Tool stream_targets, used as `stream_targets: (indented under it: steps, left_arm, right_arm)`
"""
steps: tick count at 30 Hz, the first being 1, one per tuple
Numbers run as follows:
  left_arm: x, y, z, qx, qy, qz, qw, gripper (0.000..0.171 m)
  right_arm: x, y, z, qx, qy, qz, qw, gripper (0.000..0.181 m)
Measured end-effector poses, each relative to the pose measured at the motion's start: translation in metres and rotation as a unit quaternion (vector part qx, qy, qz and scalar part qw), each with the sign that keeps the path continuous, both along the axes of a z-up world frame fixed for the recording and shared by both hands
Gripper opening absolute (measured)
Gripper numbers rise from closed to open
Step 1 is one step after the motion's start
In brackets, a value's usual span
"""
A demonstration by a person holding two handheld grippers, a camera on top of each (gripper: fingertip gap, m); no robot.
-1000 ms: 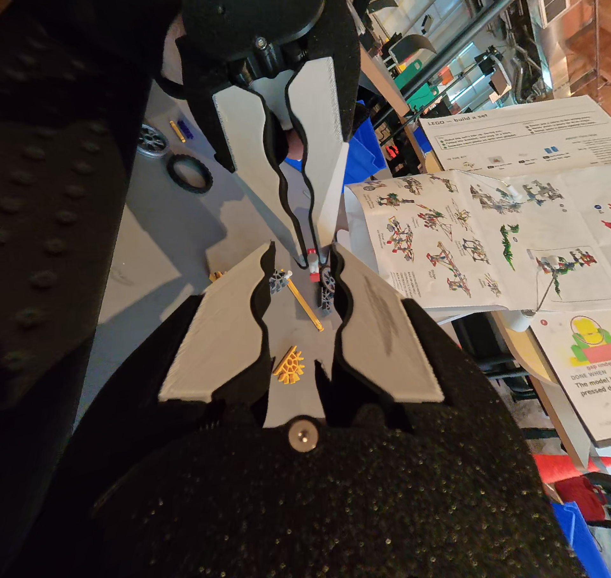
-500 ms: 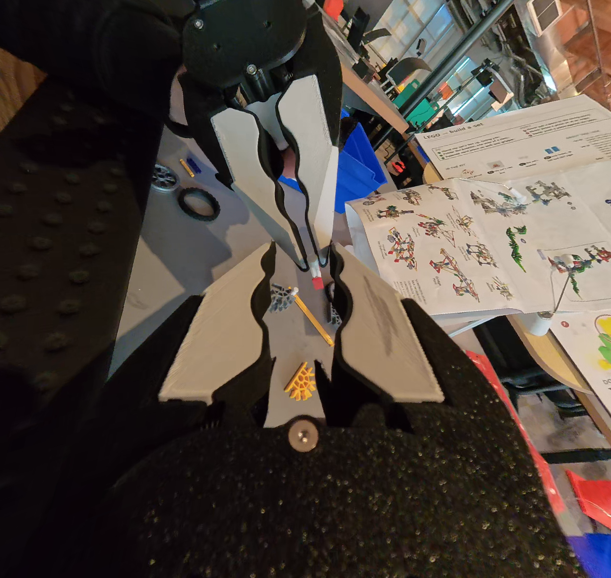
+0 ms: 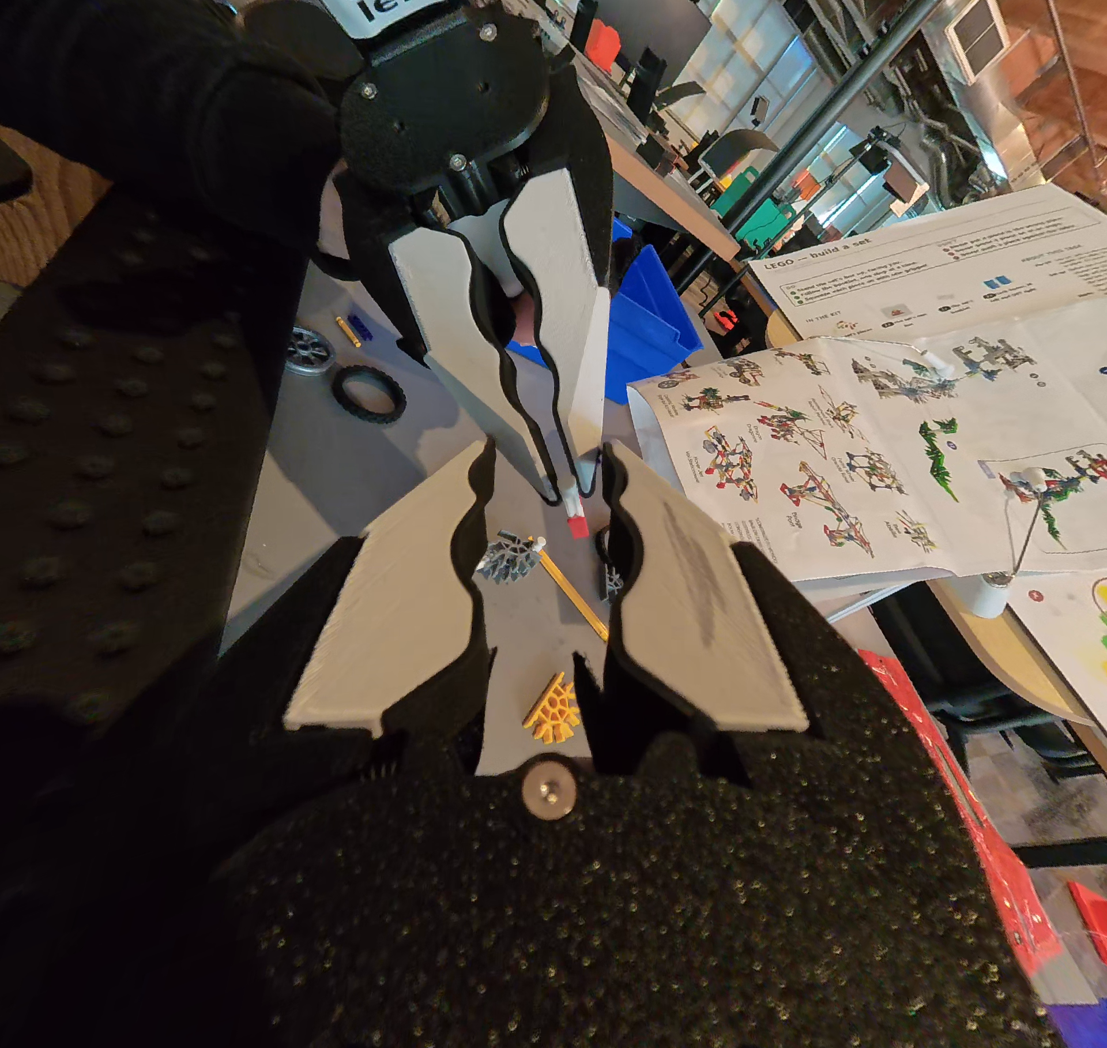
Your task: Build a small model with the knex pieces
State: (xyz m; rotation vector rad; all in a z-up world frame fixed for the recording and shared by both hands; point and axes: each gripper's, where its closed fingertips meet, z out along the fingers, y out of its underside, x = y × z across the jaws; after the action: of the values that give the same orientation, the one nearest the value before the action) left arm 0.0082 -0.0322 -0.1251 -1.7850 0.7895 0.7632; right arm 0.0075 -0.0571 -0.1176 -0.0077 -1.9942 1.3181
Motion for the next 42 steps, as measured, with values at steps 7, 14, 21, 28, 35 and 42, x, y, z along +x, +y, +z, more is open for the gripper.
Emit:
stream_targets:
  steps: [7,14,21,28,35,42]
  left_arm:
    - [-0.002,0.000,0.001,0.003,0.002,0.004,1.000,0.002]
    - [-0.001,0.000,0.000,0.003,0.005,0.002,1.000,0.003]
    - [0.002,-0.001,0.001,0.001,0.008,-0.002,1.000,0.002]
    - [0.008,-0.001,0.001,-0.001,-0.009,-0.015,1.000,0.001]
    - [0.005,0.002,-0.011,-0.008,-0.012,-0.016,1.000,0.001]
    - [-0.008,0.016,0.012,0.044,0.166,0.034,0.984,0.003]
  right_arm:
    - [-0.001,0.002,0.004,-0.005,0.006,-0.006,1.000,0.036]
    - [0.000,0.002,0.004,-0.013,-0.006,-0.001,1.000,0.033]
    - [0.002,0.001,0.001,-0.003,-0.008,0.006,1.000,0.032]
    - [0.008,0.001,0.000,0.015,-0.001,0.012,1.000,0.030]
    - [0.003,0.005,-0.010,0.017,-0.041,0.012,0.999,0.031]
    - [0.001,0.031,0.033,-0.111,-0.054,0.027,0.992,0.048]
